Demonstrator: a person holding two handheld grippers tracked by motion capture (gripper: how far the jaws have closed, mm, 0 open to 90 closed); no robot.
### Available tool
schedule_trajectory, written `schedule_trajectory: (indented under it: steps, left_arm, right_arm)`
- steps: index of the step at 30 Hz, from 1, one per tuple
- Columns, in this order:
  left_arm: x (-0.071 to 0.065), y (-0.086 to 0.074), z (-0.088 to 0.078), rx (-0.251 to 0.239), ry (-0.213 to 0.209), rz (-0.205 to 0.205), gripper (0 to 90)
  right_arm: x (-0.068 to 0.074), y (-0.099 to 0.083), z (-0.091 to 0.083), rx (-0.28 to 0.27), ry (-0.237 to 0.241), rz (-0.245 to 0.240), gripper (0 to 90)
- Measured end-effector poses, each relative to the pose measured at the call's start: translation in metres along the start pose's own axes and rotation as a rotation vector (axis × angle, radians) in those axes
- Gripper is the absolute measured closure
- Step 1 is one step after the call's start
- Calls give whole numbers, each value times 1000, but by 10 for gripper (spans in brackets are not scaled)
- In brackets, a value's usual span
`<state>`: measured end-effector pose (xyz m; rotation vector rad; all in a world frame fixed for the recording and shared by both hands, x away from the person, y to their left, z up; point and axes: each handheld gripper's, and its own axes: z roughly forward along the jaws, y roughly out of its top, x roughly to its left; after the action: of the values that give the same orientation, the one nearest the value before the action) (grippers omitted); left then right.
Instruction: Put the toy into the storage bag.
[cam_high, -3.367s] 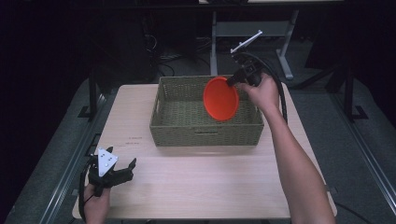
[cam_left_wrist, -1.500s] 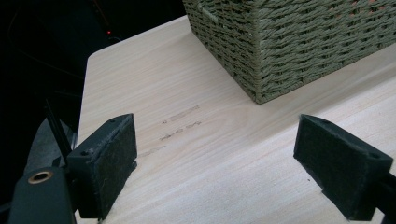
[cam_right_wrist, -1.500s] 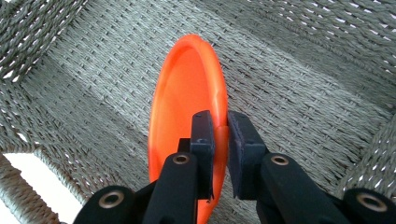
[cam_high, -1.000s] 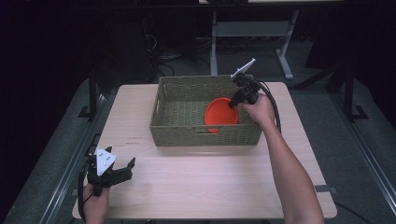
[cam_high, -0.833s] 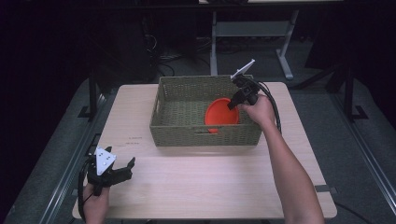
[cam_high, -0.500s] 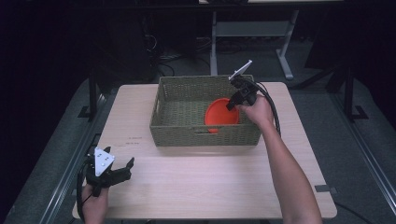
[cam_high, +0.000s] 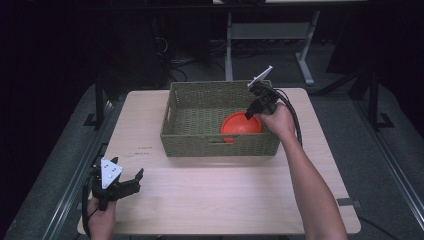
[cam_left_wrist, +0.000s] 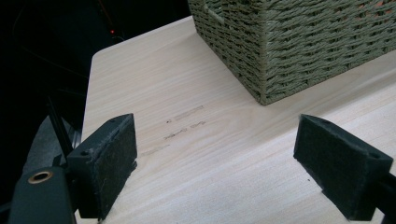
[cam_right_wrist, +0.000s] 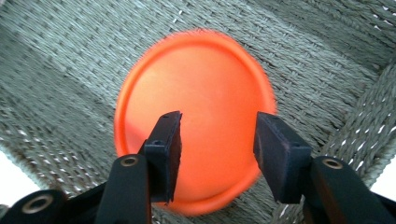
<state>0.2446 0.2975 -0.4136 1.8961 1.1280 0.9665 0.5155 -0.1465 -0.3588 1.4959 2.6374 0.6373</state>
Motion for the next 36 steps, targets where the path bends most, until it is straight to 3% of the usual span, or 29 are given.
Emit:
schedule_trajectory:
  steps: [17, 33, 36]
  left_arm:
    - [-1, 0, 1, -6, 0, 1, 128]
    - [-2, 0, 1, -3, -3, 2, 129]
    - [-3, 1, 1, -1, -4, 13, 128]
  right_arm:
    - [4, -7, -9, -61, 145, 11, 451]
    - [11, -20, -22, -132, 214, -13, 395]
    - [13, -23, -24, -124, 230, -18, 371]
